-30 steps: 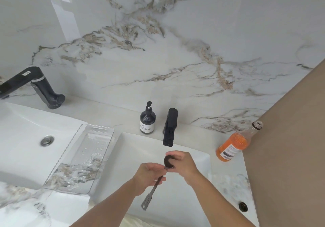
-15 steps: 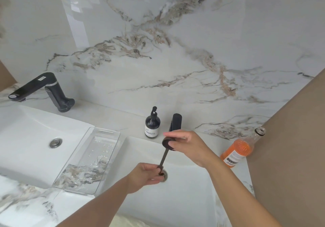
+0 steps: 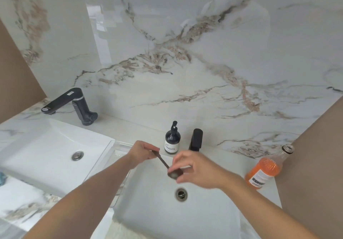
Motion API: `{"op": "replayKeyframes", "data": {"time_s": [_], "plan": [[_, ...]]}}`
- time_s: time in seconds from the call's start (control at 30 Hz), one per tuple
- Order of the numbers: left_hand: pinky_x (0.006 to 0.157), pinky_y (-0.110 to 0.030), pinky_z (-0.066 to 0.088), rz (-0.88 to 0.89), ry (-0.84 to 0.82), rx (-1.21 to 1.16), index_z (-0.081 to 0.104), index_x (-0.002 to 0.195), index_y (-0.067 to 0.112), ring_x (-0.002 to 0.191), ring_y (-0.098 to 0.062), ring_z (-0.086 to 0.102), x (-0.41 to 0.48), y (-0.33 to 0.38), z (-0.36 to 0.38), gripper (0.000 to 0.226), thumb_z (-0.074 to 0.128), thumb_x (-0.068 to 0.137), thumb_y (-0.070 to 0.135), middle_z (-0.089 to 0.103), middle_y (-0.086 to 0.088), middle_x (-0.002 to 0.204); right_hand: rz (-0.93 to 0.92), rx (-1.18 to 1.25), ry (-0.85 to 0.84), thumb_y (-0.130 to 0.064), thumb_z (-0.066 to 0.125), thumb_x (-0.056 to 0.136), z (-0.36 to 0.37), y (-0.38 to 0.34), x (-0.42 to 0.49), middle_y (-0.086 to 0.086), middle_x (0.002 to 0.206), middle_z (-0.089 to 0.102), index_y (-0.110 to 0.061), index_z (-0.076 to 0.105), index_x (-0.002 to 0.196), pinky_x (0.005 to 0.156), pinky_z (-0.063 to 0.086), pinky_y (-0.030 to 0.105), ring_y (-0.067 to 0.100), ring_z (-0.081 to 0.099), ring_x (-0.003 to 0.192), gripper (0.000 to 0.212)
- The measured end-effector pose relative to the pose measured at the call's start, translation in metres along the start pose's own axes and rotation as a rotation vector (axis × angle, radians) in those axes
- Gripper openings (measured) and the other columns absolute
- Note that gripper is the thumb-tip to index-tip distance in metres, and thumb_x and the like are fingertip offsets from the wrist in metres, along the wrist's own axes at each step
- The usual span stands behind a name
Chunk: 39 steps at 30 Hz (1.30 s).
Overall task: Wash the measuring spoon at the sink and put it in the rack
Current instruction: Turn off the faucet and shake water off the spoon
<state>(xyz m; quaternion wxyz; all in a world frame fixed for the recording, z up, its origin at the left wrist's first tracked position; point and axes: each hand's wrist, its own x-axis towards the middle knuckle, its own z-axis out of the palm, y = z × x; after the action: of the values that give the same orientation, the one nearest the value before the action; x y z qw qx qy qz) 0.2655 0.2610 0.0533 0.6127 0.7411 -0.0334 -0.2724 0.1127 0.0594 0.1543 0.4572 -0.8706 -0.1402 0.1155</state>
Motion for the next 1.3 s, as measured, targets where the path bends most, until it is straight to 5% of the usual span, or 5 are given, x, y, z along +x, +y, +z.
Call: {"op": "replayKeyframes", "data": {"time_s": [0.27,0.53,0.77,1.13,1.3], "plan": [[0.106,-0.046,0.051,0.040,0.083,0.120,0.079,0.097,-0.001,0.095,-0.030,0.072,-0.005,-0.004,0.011,0.023,0.067,0.081,-0.013,0.077,-0.025,0.093,0.032,-0.237,-0.076,-0.013,0.075,0.082,0.023,0.010,-0.017,-0.007,0.116,0.054,-0.021,0.069,0.122,0.104,0.047,0.024,0.009,0.056,0.110,0.041],[0.074,-0.026,0.062,-0.161,-0.088,0.034,0.081,0.078,0.010,0.082,-0.021,0.074,-0.051,-0.014,-0.007,0.019,0.075,0.080,-0.008,0.078,-0.013,0.092,0.053,0.596,0.445,-0.006,0.073,0.085,-0.002,-0.023,0.038,0.001,0.090,0.078,-0.010,0.075,0.094,0.078,0.060,0.023,0.012,0.074,0.085,0.011],[0.083,-0.030,0.063,-0.238,-0.130,0.021,0.081,0.090,0.005,0.084,-0.024,0.077,-0.085,-0.025,-0.054,0.015,0.073,0.082,-0.004,0.077,-0.017,0.096,0.200,0.942,0.401,0.000,0.069,0.087,0.041,-0.034,0.118,0.013,0.101,0.073,-0.017,0.063,0.126,0.083,0.061,0.033,0.020,0.071,0.083,0.043],[0.090,-0.039,0.061,-0.284,-0.224,0.263,0.070,0.104,-0.017,0.077,-0.022,0.070,-0.078,-0.049,-0.143,0.030,0.076,0.083,0.003,0.069,-0.017,0.087,0.598,0.694,0.524,0.008,0.071,0.079,0.147,-0.013,0.204,0.024,0.094,0.075,0.003,0.071,0.094,0.074,0.062,0.036,0.029,0.072,0.071,0.016],[0.085,-0.039,0.063,-0.370,-0.261,0.479,0.072,0.082,0.006,0.058,-0.019,0.069,-0.056,-0.069,-0.159,0.008,0.079,0.080,0.004,0.071,-0.011,0.067,0.802,0.614,0.578,0.010,0.069,0.078,0.188,-0.001,0.232,0.026,0.094,0.075,0.006,0.072,0.096,0.070,0.063,0.035,0.033,0.075,0.075,0.018]]}}
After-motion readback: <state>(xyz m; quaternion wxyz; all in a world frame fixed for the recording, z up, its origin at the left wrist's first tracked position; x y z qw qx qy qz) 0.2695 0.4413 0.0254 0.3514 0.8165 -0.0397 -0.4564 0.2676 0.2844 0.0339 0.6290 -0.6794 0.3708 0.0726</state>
